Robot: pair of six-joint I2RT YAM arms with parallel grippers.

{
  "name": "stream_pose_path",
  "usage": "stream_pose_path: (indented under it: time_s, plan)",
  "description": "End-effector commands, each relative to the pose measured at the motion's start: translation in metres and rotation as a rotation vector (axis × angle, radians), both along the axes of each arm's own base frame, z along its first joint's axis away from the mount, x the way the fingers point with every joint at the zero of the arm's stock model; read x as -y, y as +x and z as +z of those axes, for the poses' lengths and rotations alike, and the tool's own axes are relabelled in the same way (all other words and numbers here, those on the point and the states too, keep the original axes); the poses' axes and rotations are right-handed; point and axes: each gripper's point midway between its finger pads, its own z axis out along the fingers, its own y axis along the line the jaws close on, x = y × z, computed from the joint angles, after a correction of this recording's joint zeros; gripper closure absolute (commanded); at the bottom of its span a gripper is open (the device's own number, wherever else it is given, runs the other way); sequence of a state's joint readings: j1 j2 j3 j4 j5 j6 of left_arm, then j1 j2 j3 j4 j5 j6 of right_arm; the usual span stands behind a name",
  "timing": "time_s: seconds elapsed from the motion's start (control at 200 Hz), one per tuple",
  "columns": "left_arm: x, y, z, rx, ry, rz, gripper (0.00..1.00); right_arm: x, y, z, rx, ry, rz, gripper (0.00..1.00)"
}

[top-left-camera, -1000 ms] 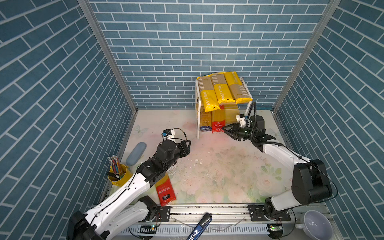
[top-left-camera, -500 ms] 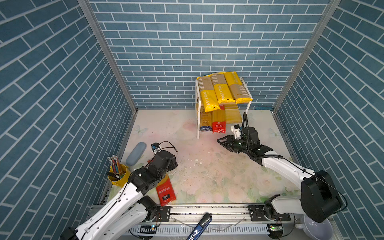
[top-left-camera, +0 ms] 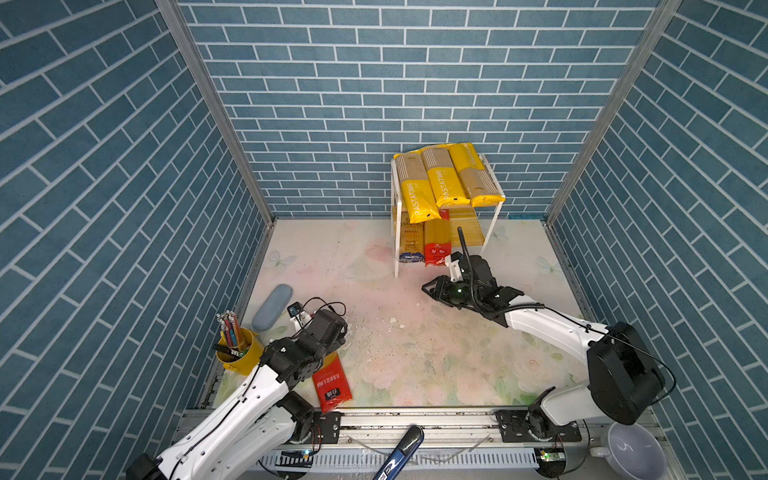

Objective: Place and organize the pasta boxes and bags onto the shelf

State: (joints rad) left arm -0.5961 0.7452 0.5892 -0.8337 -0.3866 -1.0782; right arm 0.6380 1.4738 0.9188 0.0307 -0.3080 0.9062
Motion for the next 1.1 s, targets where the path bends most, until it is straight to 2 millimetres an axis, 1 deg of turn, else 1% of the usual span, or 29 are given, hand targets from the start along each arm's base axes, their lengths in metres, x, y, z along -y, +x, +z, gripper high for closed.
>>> stream_pose_path:
  time_s: [0.0, 0.145, 0.29, 0.395, 0.48, 0.55, 0.6, 0.645, 0.675, 0.715, 0.875, 0.94, 1.02, 1.095]
  plan:
    - [-0.011, -0.007, -0.011, -0.007, -0.014, 0.074, 0.17, 0.004, 0.029, 0.017, 0.093, -0.040, -0.032, 0.65]
    - [-0.009, -0.008, -0.017, -0.006, -0.056, 0.084, 0.17, 0.014, 0.051, 0.022, 0.129, -0.077, -0.092, 0.66]
    - [-0.009, -0.007, -0.018, -0.002, -0.061, 0.090, 0.17, 0.031, 0.065, 0.028, 0.199, -0.137, -0.161, 0.66]
    - [-0.008, -0.005, -0.018, 0.014, -0.073, 0.095, 0.17, 0.039, 0.073, 0.023, 0.241, -0.208, -0.180, 0.67]
    - [-0.008, -0.005, -0.019, 0.007, -0.072, 0.096, 0.17, 0.039, 0.074, 0.019, 0.247, -0.223, -0.163, 0.67]
    - [-0.010, -0.007, -0.019, -0.005, -0.062, 0.098, 0.16, 0.034, 0.067, 0.021, 0.228, -0.183, -0.143, 0.67]
    - [-0.013, -0.009, -0.020, -0.017, -0.050, 0.106, 0.16, 0.024, 0.054, 0.019, 0.185, -0.121, -0.109, 0.67]
    - [-0.019, -0.013, -0.022, -0.033, -0.035, 0.124, 0.16, 0.017, 0.041, 0.016, 0.156, -0.092, -0.086, 0.67]
    - [-0.023, -0.017, -0.024, -0.048, -0.026, 0.143, 0.13, 0.012, 0.031, 0.013, 0.136, -0.085, -0.071, 0.66]
    - [-0.027, -0.021, -0.026, -0.065, -0.018, 0.166, 0.12, 0.008, 0.019, 0.008, 0.103, -0.087, -0.056, 0.66]
    - [-0.040, -0.034, -0.039, -0.127, -0.001, 0.250, 0.11, -0.021, -0.028, -0.006, -0.002, -0.065, 0.021, 0.67]
    - [-0.033, -0.033, -0.049, -0.120, -0.049, 0.251, 0.12, -0.038, -0.043, -0.010, -0.025, -0.063, 0.062, 0.67]
    - [-0.015, -0.023, -0.062, -0.078, -0.166, 0.229, 0.14, -0.061, -0.059, -0.014, -0.045, -0.067, 0.125, 0.67]
    - [-0.004, -0.017, -0.073, -0.050, -0.244, 0.222, 0.17, -0.085, -0.070, -0.020, -0.064, -0.067, 0.189, 0.67]
